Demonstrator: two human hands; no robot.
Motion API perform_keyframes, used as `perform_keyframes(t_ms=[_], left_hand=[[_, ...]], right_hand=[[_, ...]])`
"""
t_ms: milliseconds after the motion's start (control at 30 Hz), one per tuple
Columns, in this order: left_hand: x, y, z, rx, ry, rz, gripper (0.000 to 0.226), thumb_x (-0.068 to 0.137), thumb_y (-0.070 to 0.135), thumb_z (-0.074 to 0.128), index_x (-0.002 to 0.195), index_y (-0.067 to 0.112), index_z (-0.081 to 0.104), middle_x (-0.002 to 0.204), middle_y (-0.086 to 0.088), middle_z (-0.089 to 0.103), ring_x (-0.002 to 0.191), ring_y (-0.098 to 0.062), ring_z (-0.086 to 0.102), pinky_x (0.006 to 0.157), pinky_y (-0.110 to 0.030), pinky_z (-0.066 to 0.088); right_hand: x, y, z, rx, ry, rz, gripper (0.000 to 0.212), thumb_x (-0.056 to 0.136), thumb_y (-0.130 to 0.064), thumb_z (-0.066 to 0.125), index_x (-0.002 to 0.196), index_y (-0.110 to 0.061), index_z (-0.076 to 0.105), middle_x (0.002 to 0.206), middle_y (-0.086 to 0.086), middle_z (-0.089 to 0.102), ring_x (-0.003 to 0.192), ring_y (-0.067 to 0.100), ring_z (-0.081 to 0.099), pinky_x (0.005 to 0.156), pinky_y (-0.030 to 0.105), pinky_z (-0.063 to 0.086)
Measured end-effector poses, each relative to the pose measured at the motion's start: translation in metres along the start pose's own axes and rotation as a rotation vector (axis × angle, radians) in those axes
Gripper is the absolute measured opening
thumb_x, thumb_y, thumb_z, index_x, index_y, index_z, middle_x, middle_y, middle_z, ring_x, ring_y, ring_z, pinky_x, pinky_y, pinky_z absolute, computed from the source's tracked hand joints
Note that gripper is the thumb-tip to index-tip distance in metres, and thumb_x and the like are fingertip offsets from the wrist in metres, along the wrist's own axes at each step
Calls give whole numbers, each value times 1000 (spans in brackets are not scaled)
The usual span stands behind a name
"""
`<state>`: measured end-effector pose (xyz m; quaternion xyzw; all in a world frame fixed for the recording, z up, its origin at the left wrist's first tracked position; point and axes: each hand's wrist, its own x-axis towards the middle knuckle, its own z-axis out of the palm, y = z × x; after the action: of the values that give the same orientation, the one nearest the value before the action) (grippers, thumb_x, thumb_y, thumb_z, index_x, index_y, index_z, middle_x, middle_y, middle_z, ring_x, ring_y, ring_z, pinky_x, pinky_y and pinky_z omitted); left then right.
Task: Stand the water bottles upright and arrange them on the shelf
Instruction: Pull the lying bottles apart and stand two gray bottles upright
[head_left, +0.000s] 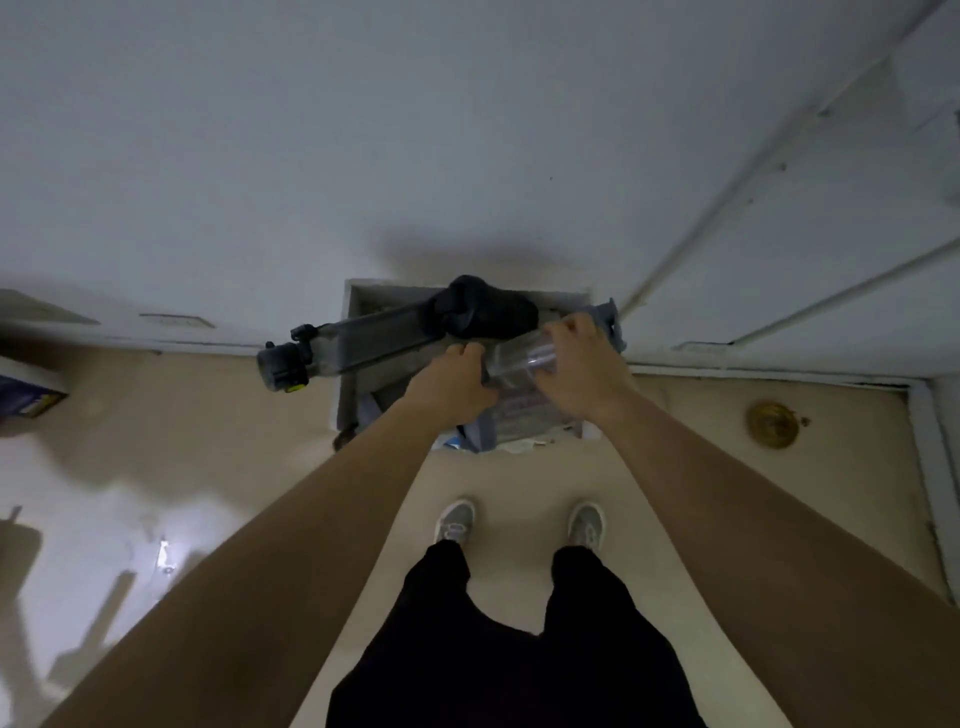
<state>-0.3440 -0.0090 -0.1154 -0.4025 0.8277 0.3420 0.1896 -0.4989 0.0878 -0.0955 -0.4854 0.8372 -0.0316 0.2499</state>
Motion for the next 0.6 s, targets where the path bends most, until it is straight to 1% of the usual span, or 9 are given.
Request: perform_keyframes(t_ms=[100,167,233,267,367,467,600], left_hand=[[2,16,12,-66,74,-88,55,90,33,59,138,13,43,132,-15,49,113,-35,54,90,-44,49],[0,24,21,-138,196,-145,45,89,31,58,131,15,52,127,-14,54,109,-34,57,85,-40,49],[-4,34,36,-219,328,-215,36,87,32,58,120,15,60,118,-12,59,102,-31,59,78,-36,47],[-8,40,46,-257,378,-248,35,86,32,58,118,16,62,116,-10,59,102,-30,59,78,-35,46],[-20,58,74,-312,427,-316,39,85,32,59,122,19,61,118,-7,56,108,-28,55,81,-35,45],[-31,73,96,-299,474,-345,43,85,32,60,125,20,61,124,-8,57,117,-32,52,91,-42,48],[-41,79,120,-258,510,-376,50,85,37,62,133,22,56,130,-7,55,122,-31,48,95,-43,46]], right_hand=[[16,17,-12,-43,-7,-87,57,89,-36,62,140,-16,46,141,13,39,126,36,46,98,47,49],[21,25,-16,-65,5,-173,58,89,-35,62,141,-16,45,140,14,39,124,36,48,102,47,45],[20,35,-18,-80,21,-263,57,89,-35,62,141,-15,46,139,15,41,123,36,49,102,45,43],[18,40,-18,-92,25,-306,57,89,-35,62,139,-14,47,138,15,42,123,35,48,101,45,44],[11,58,-16,-109,34,-393,55,87,-33,63,136,-12,50,135,17,45,122,38,47,96,46,46],[5,80,-15,-144,72,-392,54,83,-30,64,132,-11,53,132,19,47,117,40,48,91,46,46],[0,106,-11,-143,124,-335,52,82,-29,67,128,-10,53,130,20,48,113,41,50,86,46,47]])
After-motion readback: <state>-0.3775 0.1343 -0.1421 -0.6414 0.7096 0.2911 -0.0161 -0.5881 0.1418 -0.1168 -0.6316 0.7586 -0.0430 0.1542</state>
